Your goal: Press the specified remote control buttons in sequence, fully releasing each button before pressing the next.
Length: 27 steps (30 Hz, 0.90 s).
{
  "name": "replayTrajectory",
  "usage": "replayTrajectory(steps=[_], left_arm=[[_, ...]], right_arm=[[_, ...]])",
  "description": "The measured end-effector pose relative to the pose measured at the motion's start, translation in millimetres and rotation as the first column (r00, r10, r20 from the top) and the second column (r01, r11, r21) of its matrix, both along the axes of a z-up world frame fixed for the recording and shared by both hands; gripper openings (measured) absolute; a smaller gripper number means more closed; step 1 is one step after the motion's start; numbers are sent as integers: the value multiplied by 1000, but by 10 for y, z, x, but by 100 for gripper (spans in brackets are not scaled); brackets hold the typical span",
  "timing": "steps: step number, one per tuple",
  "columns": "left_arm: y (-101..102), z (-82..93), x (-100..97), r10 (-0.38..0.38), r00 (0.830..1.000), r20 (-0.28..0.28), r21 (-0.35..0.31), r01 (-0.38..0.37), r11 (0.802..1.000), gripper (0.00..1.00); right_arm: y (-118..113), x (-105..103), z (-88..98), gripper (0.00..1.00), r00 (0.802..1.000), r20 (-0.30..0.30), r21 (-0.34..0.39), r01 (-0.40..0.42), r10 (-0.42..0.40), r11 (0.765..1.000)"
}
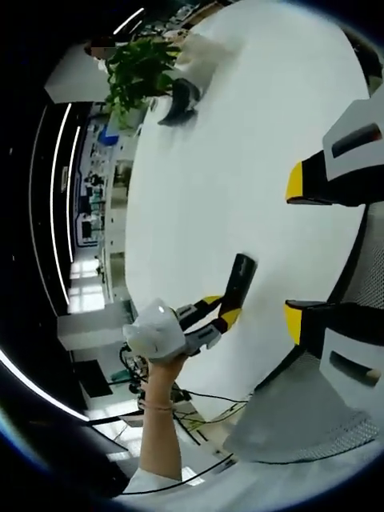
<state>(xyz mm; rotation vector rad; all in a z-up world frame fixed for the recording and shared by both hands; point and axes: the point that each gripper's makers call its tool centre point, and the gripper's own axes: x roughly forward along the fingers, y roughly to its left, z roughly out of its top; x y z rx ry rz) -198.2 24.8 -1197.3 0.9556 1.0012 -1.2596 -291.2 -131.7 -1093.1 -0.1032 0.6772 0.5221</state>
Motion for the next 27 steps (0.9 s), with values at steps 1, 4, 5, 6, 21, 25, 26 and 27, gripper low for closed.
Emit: replayTrajectory(steps=[1,4,5,6,21,25,26,27], left_arm=[[1,0,-23,1,1000,0,-3,-1,1000,22],[9,1,-88,5,1000,-1,-15,-5,1000,22],[13,4,-115,8,1000,-1,-20,-8,1000,22],[15,6,-133,11,1000,0,-23,-11,1000,22],[53,11,-476,29,1000,4,-78,-28,997,22],[55,15,-542,37,999,3,-104,-37,994,22],[56,16,-558,37,999,3,-110,-37,993,22],[55,16,-569,37,999,2,-114,-37,993,22]], right_arm=[[5,-2,0,45,1000,0,-4,-5,5,1000],[30,-13,-14,45,1000,-5,-21,-25,25,999],[40,-17,-20,45,999,-7,-30,-37,37,999],[49,-21,-22,44,999,-9,-35,-45,44,998],[242,65,-1,41,988,-12,-52,-153,152,987],[387,81,-23,31,971,-23,-45,-238,237,970],[420,78,-34,28,967,-29,-42,-256,255,966],[464,86,-46,28,962,-32,-40,-273,272,961]])
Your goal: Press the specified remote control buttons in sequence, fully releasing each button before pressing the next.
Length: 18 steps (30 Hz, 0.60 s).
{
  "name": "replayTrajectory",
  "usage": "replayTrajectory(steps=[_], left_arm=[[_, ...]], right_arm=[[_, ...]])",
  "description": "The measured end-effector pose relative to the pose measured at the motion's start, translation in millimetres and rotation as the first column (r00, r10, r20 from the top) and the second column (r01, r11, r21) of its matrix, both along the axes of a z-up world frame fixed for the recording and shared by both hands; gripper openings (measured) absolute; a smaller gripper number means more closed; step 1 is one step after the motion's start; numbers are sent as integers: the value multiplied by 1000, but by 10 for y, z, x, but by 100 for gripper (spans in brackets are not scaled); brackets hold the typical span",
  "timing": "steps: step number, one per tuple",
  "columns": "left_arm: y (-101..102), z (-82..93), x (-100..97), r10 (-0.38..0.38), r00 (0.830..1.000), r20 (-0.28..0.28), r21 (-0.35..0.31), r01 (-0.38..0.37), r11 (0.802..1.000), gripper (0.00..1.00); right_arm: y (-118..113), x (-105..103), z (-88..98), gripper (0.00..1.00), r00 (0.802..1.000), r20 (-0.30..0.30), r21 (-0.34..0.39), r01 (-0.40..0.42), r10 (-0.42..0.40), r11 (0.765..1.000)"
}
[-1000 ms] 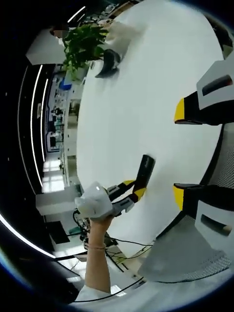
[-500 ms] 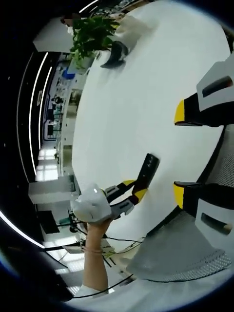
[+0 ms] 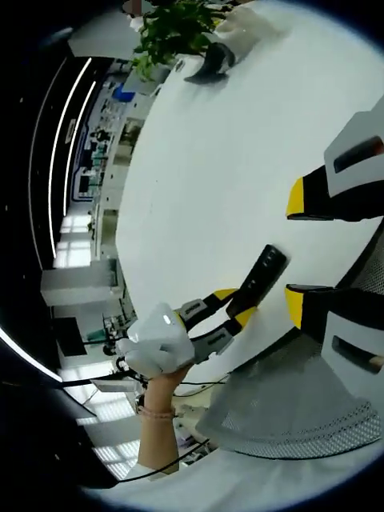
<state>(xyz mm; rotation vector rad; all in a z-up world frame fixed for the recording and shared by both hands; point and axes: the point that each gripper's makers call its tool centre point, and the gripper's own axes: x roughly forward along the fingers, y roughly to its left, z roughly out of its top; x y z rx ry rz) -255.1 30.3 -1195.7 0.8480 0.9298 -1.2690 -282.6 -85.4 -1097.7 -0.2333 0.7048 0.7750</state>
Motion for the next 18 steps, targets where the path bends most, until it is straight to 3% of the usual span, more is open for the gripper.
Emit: replayTrajectory(steps=[7,11,14,18], left_arm=[[-9,1,-118,-35,999,4,-31,35,999,22],[-3,0,-111,-22,1000,2,-57,22,998,22],[3,-1,-107,-24,1000,-1,-74,24,997,23],[5,2,-113,-29,1000,-1,-92,28,995,23]], right_arm=[[149,40,-66,26,994,-12,-49,-108,108,993],[177,75,-143,24,979,-22,-114,-206,205,972],[222,101,-220,20,961,-43,-144,-277,274,950],[280,134,-354,15,922,-77,-208,-388,380,898]])
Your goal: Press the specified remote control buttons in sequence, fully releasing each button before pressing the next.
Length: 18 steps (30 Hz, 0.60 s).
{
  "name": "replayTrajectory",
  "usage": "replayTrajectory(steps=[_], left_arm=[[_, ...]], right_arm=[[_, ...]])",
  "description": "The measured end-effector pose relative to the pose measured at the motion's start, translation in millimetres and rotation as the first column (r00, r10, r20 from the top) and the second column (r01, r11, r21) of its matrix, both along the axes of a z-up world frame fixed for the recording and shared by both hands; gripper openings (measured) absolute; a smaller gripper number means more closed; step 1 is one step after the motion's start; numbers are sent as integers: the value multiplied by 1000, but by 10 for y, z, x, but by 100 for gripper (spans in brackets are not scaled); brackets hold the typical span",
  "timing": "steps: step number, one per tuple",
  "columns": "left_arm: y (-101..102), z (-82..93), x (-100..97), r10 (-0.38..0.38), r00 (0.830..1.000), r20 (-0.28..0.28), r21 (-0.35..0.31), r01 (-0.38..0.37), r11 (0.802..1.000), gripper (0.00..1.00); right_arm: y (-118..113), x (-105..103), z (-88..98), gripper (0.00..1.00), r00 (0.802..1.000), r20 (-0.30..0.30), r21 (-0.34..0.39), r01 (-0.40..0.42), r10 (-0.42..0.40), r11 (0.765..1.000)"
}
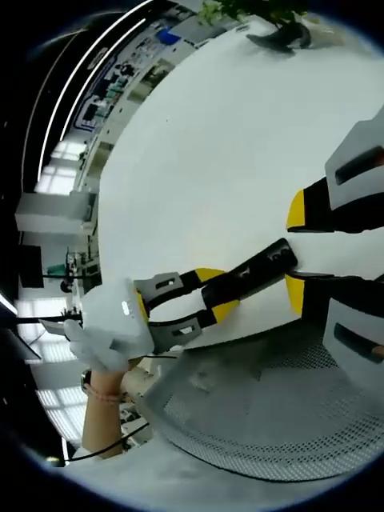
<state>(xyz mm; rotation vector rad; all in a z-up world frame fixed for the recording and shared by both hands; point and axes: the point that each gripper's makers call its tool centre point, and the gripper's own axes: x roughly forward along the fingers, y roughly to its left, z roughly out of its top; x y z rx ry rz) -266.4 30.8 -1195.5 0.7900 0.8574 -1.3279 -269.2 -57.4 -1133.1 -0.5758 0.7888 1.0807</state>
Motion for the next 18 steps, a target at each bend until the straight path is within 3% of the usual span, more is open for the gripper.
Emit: replayTrajectory(steps=[7,13,16,18], left_arm=[[-3,1,3,0,1000,-3,-3,0,1000,22],[-3,1,1,-1,1000,-1,-7,1,1000,22],[-5,4,-3,2,1000,0,-9,-2,1000,22],[-8,6,-3,2,1000,1,-12,-2,1000,23]], right_arm=[[87,-19,-159,6,989,-55,-62,-140,137,988],[91,-14,-312,1,972,-88,-152,-230,218,961],[73,-1,-379,0,960,-86,-209,-279,267,937],[77,2,-403,0,958,-93,-215,-284,270,934]])
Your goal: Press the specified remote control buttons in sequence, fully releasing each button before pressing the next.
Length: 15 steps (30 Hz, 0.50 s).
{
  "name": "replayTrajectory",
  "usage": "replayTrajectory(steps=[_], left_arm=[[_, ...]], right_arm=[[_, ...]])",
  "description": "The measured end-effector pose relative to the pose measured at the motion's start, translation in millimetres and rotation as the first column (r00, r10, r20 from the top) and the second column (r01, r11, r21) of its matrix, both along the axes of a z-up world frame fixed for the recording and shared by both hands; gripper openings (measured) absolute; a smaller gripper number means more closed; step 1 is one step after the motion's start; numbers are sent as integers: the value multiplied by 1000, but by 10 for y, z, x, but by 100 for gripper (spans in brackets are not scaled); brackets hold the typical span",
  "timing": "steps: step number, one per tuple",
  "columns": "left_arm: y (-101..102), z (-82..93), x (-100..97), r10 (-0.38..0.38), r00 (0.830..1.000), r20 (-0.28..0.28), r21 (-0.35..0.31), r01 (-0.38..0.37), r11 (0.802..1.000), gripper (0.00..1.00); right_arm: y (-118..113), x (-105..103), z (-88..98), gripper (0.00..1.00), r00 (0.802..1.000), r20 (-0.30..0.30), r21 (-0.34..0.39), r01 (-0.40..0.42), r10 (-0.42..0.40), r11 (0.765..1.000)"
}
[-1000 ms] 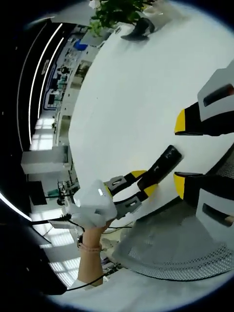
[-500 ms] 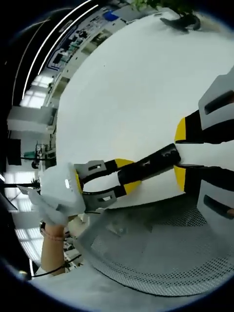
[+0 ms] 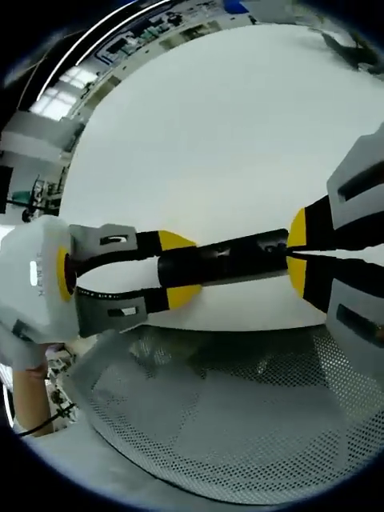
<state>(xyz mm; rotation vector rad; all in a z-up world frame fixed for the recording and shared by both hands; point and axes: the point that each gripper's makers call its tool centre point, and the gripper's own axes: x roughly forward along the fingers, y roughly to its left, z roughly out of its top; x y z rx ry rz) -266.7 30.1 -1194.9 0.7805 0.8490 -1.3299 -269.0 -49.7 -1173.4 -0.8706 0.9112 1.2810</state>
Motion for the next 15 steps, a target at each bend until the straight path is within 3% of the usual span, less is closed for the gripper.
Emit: replayTrajectory(steps=[10,14,15], left_arm=[[-4,6,-3,0,1000,-4,-5,0,1000,22],[-2,7,-5,-2,1000,-2,-12,1,1000,22],[0,8,-4,-2,1000,-2,-16,1,1000,22]], right_arm=[[48,42,-62,0,1000,-26,3,-10,10,1000],[50,62,-109,0,999,8,-24,-45,45,999],[39,46,-100,0,999,-5,-32,-35,35,999]])
